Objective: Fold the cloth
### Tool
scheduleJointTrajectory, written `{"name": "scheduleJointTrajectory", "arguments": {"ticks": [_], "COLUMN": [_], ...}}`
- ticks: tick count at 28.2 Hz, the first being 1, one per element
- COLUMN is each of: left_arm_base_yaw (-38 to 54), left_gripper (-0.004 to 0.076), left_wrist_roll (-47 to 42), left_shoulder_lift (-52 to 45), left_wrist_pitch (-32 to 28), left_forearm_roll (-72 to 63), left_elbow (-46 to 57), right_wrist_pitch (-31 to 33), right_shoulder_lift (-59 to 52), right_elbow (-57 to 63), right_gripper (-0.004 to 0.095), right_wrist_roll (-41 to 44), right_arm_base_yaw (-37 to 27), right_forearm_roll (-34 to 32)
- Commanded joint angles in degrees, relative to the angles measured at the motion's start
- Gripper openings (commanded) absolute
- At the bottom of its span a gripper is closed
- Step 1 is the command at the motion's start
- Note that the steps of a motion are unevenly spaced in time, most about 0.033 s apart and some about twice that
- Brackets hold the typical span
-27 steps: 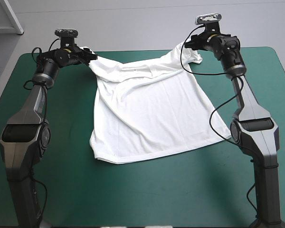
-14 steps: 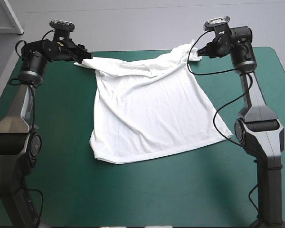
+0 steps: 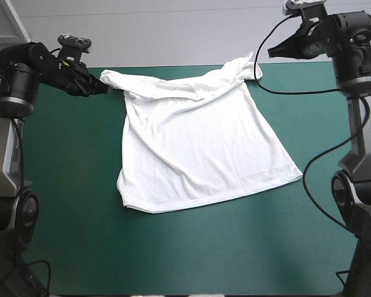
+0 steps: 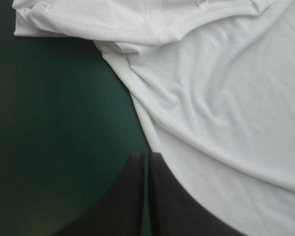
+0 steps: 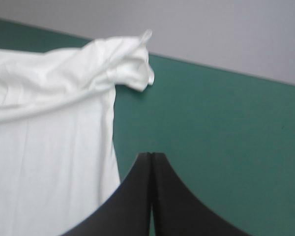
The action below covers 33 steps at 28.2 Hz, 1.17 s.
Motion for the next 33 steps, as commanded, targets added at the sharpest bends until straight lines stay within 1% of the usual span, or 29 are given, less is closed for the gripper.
{"name": "scheduleJointTrajectory", "arguments": {"ticks": [1,4,6,11,14,17,22,24,25,26,27,28,29,30,31,32,33], "left_arm_base_yaw": [-0.3,-0.3,-0.3,-0.3,-0.3,-0.3,-3.8,-7.0,-8.7,-10.2,-11.9,-13.6,-14.7,-16.7,-17.3,-17.7,-17.8], "left_gripper": [0.0019,0.0019,0.0019,0.0019,0.0019,0.0019,0.0019,0.0020,0.0020,0.0027,0.0046,0.0078,0.0121,0.0224,0.0270,0.0392,0.0435], "left_wrist_roll": [-2.7,-4.0,-4.5,-7.1,-8.1,-8.1,-7.7,-7.7,-7.6,-7.6,-7.0,-6.8,-6.8,-6.8,-6.8,-6.8,-6.8], "left_shoulder_lift": [-9.2,-14.8,-19.1,-29.4,-35.5,-39.7,-41.4,-41.4,-41.3,-41.3,-41.1,-40.8,-40.4,-39.2,-38.5,-37.0,-36.4], "left_wrist_pitch": [0.2,-0.9,-3.1,-9.6,-13.5,-18.2,-22.9,-25.5,-27.0,-28.4,-29.6,-30.4,-30.6,-30.9,-30.9,-30.4,-30.2], "left_forearm_roll": [0.9,1.2,0.5,0.2,-0.9,-5.0,-8.2,-8.7,-8.9,-8.9,-8.9,-8.9,-8.6,-8.6,-8.6,-9.0,-9.0], "left_elbow": [3.1,10.6,17.5,35.2,46.0,55.6,64.9,67.3,68.2,68.7,69.3,69.7,69.9,69.9,69.9,70.2,70.2], "right_wrist_pitch": [-2.6,-2.6,-2.6,-2.8,-3.6,-4.3,-6.8,-7.9,-8.3,-8.8,-8.9,-8.9,-9.0,-9.1,-9.2,-8.6,-8.5], "right_shoulder_lift": [-9.4,-15.5,-19.3,-27.2,-30.9,-33.8,-37.4,-38.5,-38.9,-39.2,-39.4,-39.5,-39.8,-40.2,-40.3,-40.6,-40.8], "right_elbow": [13.4,25.6,33.1,47.0,53.8,59.0,65.6,67.9,68.8,69.5,69.8,70.1,70.3,70.6,70.7,70.7,70.7], "right_gripper": [-0.0017,-0.0017,-0.0017,-0.0017,-0.0017,-0.0017,-0.0002,0.0045,0.0086,0.0140,0.0192,0.0267,0.0347,0.0485,0.0550,0.0637,0.0654], "right_wrist_roll": [-1.7,-3.4,-4.6,-4.7,-4.7,-4.7,-4.7,-5.8,-6.7,-7.5,-8.2,-8.7,-9.0,-9.3,-9.3,-9.3,-9.3], "right_arm_base_yaw": [-0.4,-0.4,-0.4,-0.4,-0.4,-0.4,-0.4,-0.4,-0.4,-0.4,-0.4,-0.4,-0.4,-0.4,-0.4,-0.4,-0.4], "right_forearm_roll": [2.3,6.3,8.3,8.6,8.4,9.3,11.7,12.8,13.8,14.7,15.6,16.6,17.2,17.9,18.3,18.6,18.6]}}
